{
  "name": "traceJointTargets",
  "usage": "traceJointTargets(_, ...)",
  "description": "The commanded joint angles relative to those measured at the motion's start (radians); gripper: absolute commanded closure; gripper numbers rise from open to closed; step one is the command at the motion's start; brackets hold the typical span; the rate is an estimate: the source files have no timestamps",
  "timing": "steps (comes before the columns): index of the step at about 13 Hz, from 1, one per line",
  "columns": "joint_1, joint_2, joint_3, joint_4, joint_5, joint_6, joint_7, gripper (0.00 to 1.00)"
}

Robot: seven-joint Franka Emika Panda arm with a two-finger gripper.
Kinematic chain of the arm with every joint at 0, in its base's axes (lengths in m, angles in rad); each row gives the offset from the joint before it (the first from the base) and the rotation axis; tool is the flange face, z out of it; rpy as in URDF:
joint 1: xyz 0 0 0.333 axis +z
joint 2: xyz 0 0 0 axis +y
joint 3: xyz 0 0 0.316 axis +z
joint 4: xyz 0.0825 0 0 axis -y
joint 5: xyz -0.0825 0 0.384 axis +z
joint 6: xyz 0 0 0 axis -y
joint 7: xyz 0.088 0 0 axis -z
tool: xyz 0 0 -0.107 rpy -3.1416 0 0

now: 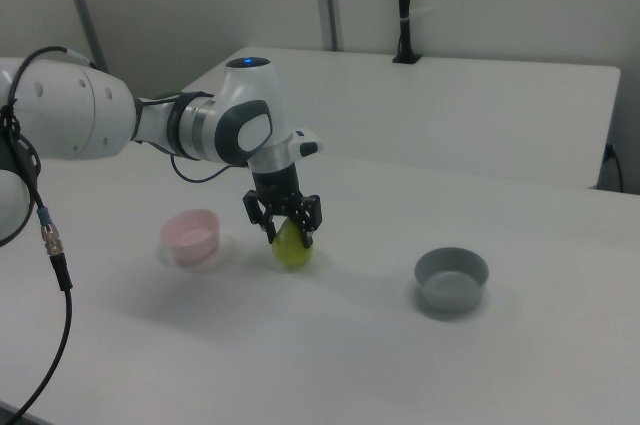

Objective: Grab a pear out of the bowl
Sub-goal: 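Lower the pear onto the table between the bowls and open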

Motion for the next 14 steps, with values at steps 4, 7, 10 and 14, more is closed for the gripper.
traceJointTargets(4,0.002,-0.003,-0.003,-0.009,0.005,0.023,-0.006,0.06)
traceJointTargets(7,0.002,-0.018,-0.003,-0.006,0.005,0.015,-0.004,0.00)
traceJointTargets(10,0.004,-0.092,-0.004,-0.004,0.004,-0.051,0.037,0.00)
traceJointTargets(14,0.015,-0.219,0.000,0.000,-0.006,-0.198,0.097,0.00)
